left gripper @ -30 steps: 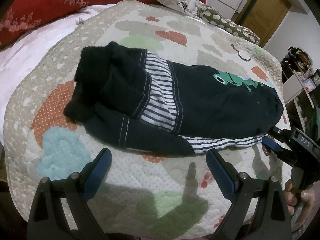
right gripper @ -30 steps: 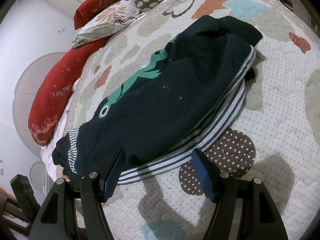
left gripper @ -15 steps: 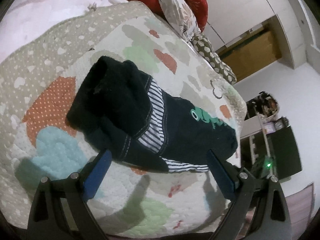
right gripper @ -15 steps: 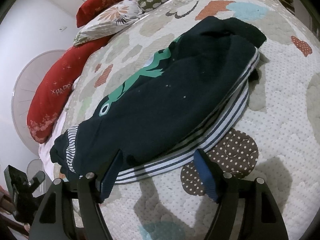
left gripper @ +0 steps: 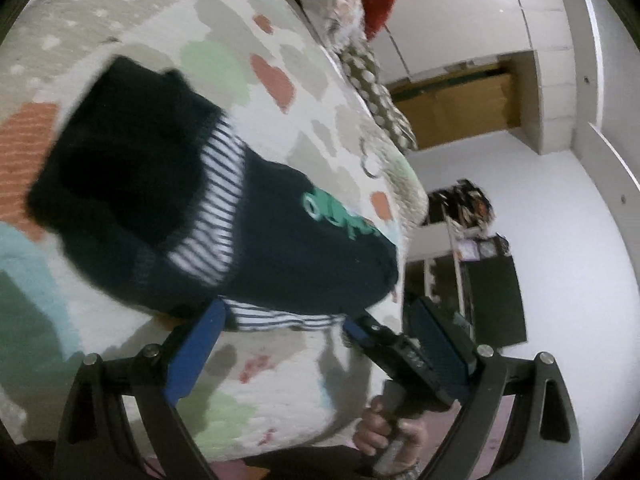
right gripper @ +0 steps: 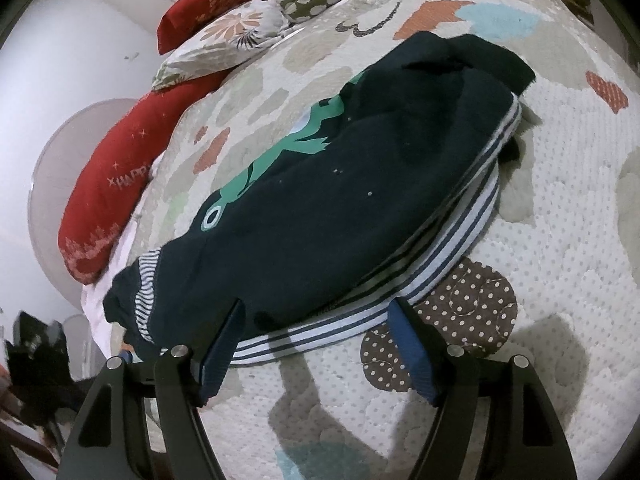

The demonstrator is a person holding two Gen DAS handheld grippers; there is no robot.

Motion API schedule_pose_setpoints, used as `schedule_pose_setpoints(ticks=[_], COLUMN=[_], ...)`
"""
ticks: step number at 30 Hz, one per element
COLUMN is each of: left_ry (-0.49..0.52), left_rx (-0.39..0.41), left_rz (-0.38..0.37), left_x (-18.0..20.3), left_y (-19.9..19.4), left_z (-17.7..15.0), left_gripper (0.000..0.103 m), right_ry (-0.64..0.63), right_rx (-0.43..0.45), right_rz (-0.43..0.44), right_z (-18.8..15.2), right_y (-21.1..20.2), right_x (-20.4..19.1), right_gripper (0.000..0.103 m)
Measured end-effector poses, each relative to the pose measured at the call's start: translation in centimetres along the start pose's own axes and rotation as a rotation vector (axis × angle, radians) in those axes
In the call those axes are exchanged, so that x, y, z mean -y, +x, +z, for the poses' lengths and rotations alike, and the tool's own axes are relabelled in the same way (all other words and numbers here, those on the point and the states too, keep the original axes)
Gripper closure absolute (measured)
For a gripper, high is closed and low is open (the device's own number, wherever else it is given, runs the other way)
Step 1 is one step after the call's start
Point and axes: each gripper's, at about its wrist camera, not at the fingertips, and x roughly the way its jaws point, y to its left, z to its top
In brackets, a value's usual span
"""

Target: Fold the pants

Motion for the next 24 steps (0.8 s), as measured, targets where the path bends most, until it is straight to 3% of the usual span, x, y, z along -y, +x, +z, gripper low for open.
schedule_pose_setpoints(ticks=[3, 6, 11, 12, 17, 23, 24], left_ry=[0.014, -0.042, -0.085, -0.084, -0.055, -0.101, -0.098], left_rx=[-0.035, -0.081, -0.089, -0.081, -0.095, -0.115, -0.112], left_rz=[0.08, 0.12, 0.128, 0.138, 0.185, 0.233, 0.231], left_x=[-0.2, -1.9, -2.4, -2.2, -1.6, -3.2, -3.2], left_y=[2.1, 3.9, 4.7, 4.7, 4.9, 6.0, 6.0], left_z=[0.6, 1.2, 2.3, 2.5, 3.4, 3.7, 3.7], left_gripper=[0.009, 0.009, 0.011, 0.014, 0.068, 0.065, 0.066], right_ry=[-0.008, -0.002, 0.019, 0.036, 0.074, 0.098, 0.108], right_rx=[0.001, -0.003, -0.024, -0.028, -0.018, -0.044, -0.052], right_rz=[-0.005, 0.001, 0.029, 0.044, 0.062, 0.011, 0.008], right_z=[-0.1, 0.0, 0.6, 1.0, 2.3, 3.4, 3.5], right_y=[0.0, 0.0, -0.3, -0.4, -1.1, -0.1, 0.4], right_x=[-0.2, -0.2, 0.0, 0.2, 0.3, -0.2, -0.1], right_gripper=[0.025, 0.025, 0.024, 0.024, 0.026, 0.028, 0.034])
